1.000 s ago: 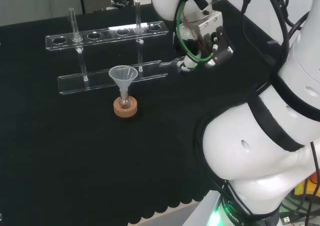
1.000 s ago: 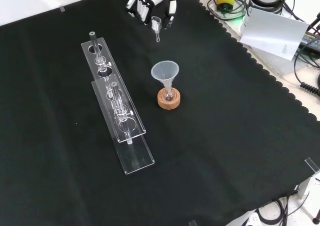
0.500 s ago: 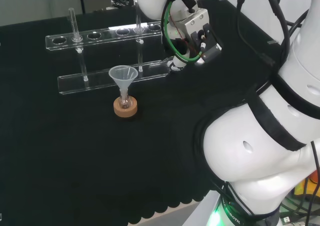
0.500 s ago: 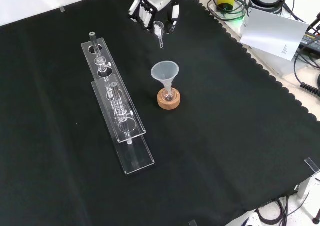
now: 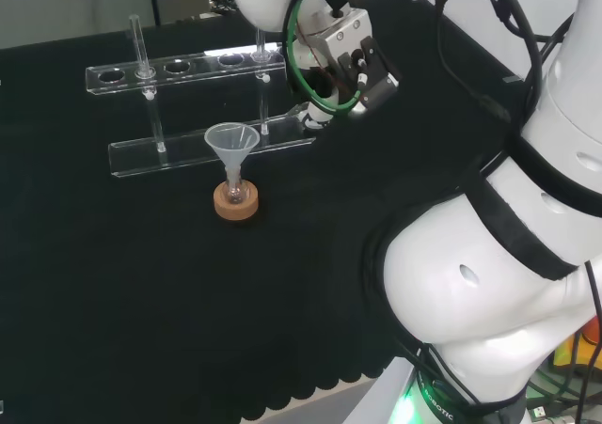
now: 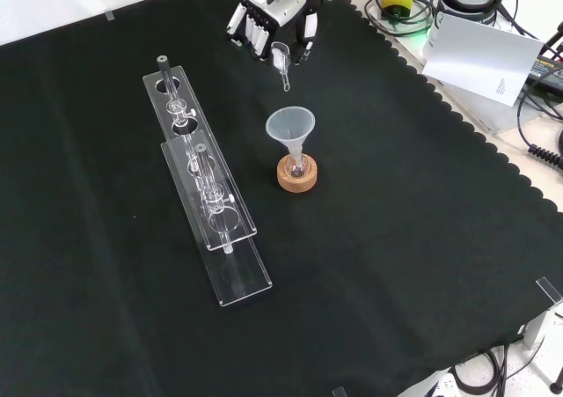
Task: Pour all the NaCl from the weighing funnel into the round-bottom flask.
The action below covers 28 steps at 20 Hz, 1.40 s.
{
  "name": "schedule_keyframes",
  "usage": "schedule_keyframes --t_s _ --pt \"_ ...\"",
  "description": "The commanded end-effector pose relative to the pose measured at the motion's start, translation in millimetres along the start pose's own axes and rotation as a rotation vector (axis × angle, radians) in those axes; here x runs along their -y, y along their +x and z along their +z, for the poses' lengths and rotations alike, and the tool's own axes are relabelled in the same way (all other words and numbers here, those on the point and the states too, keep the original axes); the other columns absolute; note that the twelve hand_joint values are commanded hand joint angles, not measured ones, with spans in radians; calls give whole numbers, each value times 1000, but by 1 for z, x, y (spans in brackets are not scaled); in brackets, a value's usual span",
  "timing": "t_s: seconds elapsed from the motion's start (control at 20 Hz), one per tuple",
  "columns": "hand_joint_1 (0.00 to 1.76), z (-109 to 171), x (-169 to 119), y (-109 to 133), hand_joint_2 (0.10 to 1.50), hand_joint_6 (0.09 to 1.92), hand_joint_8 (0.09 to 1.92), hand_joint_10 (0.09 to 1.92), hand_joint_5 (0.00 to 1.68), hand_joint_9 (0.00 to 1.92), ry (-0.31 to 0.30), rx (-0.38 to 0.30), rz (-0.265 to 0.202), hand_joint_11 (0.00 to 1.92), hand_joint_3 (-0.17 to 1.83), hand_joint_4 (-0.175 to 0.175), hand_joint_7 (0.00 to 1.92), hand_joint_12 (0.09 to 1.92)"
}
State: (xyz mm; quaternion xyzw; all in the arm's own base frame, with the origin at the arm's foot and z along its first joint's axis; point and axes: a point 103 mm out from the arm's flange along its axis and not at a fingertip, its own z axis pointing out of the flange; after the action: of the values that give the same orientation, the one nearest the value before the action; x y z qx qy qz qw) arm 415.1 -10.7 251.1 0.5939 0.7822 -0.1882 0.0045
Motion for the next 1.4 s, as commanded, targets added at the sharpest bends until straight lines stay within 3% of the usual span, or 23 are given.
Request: schedule_keyframes --t_s 0.05,0.8,1.4 --pt "1291 -4 -7 7 715 821 789 449 1167 1211 26 15 -6 533 613 -175 1213 1235" --pt "1291 -13 -21 23 716 820 788 441 1168 1214 60 78 -36 572 610 -175 1212 1220" --pt "1292 -22 -24 35 721 818 787 432 1167 1217 83 141 -22 626 602 -175 1211 1185"
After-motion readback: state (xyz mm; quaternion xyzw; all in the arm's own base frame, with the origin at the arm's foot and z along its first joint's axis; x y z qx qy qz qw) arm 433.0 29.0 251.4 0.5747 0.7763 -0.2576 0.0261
